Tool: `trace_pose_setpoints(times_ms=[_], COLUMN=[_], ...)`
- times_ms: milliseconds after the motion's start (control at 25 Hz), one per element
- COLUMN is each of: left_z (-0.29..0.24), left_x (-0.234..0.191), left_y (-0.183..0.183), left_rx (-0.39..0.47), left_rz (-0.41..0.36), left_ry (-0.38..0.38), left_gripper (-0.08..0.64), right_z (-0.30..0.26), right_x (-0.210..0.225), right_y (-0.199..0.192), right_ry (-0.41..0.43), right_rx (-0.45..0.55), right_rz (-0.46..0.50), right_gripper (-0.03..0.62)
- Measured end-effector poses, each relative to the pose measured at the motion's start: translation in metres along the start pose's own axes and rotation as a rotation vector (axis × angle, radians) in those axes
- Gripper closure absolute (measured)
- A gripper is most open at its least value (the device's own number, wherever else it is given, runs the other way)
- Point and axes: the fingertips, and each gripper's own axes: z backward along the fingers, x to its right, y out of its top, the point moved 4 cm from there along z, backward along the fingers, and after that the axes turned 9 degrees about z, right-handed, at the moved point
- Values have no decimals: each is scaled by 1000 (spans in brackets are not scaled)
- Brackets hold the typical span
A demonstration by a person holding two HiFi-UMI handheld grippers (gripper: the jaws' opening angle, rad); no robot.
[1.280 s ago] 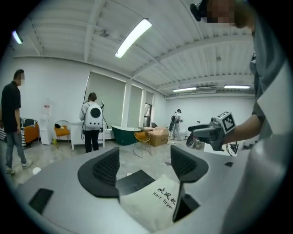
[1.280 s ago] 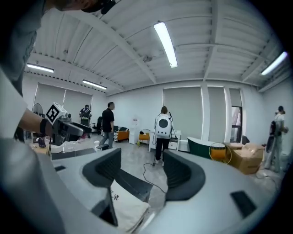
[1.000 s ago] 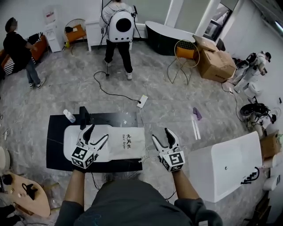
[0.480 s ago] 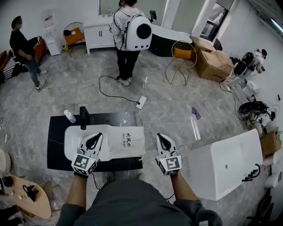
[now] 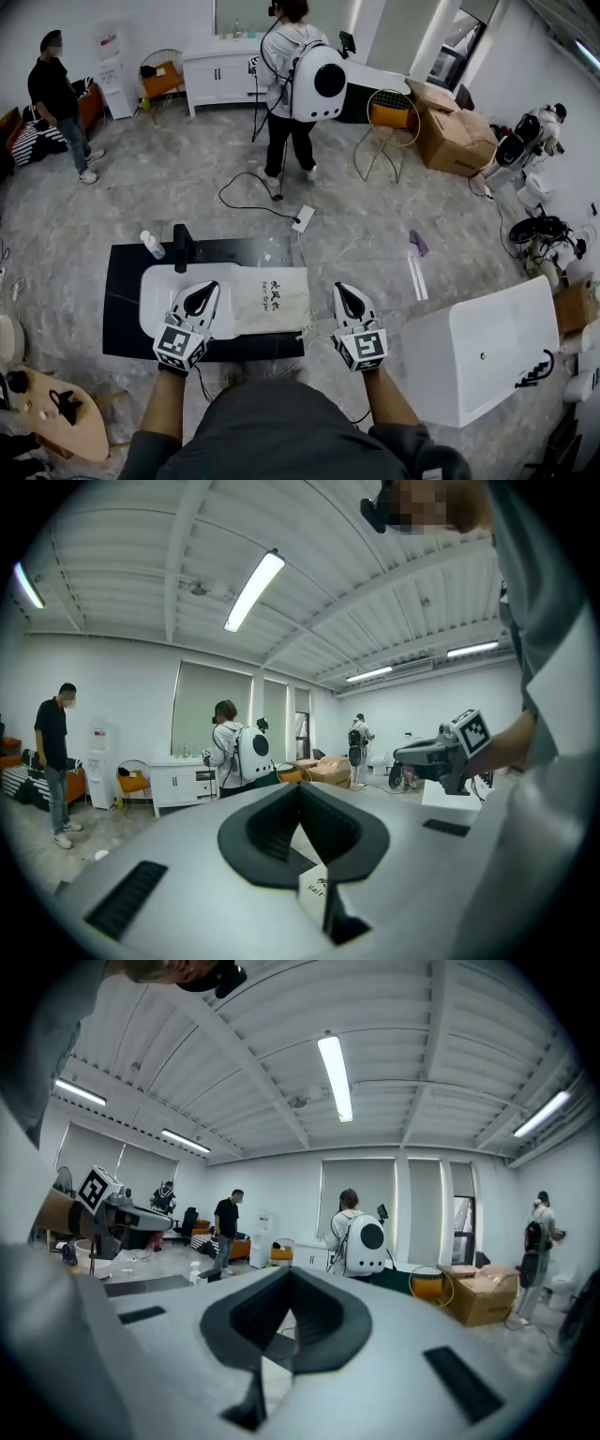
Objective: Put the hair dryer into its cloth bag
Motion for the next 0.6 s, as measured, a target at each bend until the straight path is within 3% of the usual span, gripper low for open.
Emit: trace_pose_setpoints(times_ms=[600], left_z=[0], left_x=[0], left_y=[-4], left_rx=[-12], left_rz=[0], left_ry=[-2], left_gripper=[558], right_z=[2], right_x=[-2], right_y=[-7], right_ry=[3], right_rx=[-16], right_rz=[2], right_gripper=[594])
